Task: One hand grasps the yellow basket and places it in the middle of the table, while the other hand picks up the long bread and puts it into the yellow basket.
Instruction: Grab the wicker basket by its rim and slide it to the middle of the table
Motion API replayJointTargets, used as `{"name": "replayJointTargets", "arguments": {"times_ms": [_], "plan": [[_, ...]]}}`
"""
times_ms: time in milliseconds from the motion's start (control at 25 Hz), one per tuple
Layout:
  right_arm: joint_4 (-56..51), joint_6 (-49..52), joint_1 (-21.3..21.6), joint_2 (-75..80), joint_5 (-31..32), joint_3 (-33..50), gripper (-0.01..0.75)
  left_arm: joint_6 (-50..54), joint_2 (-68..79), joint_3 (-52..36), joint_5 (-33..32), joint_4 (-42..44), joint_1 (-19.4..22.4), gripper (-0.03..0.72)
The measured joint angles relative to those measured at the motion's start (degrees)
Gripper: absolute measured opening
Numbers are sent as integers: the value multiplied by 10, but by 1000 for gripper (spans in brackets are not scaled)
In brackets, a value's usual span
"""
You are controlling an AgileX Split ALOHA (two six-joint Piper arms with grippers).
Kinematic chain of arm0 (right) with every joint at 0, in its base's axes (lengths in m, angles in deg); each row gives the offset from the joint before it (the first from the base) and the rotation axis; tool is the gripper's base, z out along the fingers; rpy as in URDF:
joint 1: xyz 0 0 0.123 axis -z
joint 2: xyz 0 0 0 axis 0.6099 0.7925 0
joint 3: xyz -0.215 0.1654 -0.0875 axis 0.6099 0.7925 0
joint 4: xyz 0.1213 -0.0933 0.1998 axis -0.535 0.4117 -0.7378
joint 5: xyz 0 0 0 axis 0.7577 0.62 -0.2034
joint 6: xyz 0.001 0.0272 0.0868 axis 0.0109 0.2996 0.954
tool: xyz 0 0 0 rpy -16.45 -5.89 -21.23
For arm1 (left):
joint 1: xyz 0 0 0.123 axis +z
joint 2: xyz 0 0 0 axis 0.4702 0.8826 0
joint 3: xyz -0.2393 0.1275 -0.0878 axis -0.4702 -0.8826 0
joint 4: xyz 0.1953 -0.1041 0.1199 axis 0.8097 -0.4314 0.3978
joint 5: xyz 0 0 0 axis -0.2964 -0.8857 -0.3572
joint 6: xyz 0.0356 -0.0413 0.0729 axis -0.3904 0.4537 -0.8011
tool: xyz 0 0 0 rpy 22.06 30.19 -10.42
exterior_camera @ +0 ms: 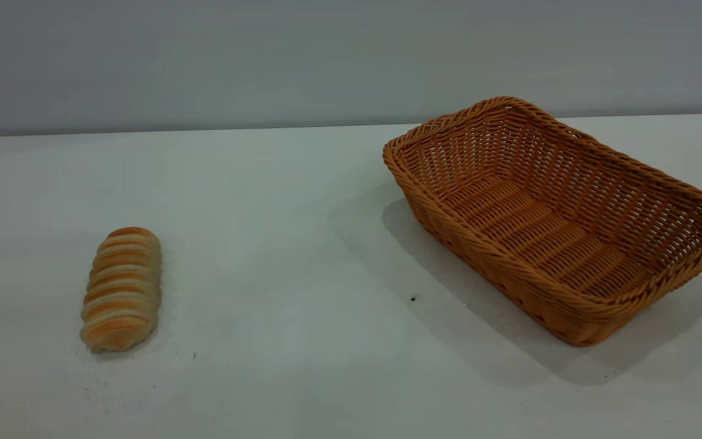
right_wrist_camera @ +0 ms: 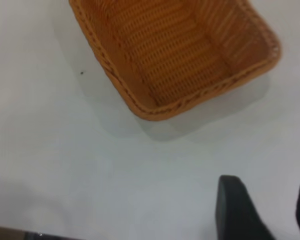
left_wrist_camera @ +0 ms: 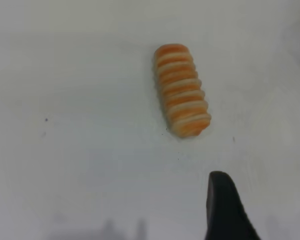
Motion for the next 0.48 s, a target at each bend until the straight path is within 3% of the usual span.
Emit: {"name": "replayJointTargets", "arguments": {"times_ms": [240, 480], "plan": [[-17, 37, 0, 195, -151, 0, 536, -70, 100, 0, 93, -68, 0, 429], [-20, 155, 0, 329, -251, 0, 579, -165, 107, 0, 109, -147, 0, 426]]}}
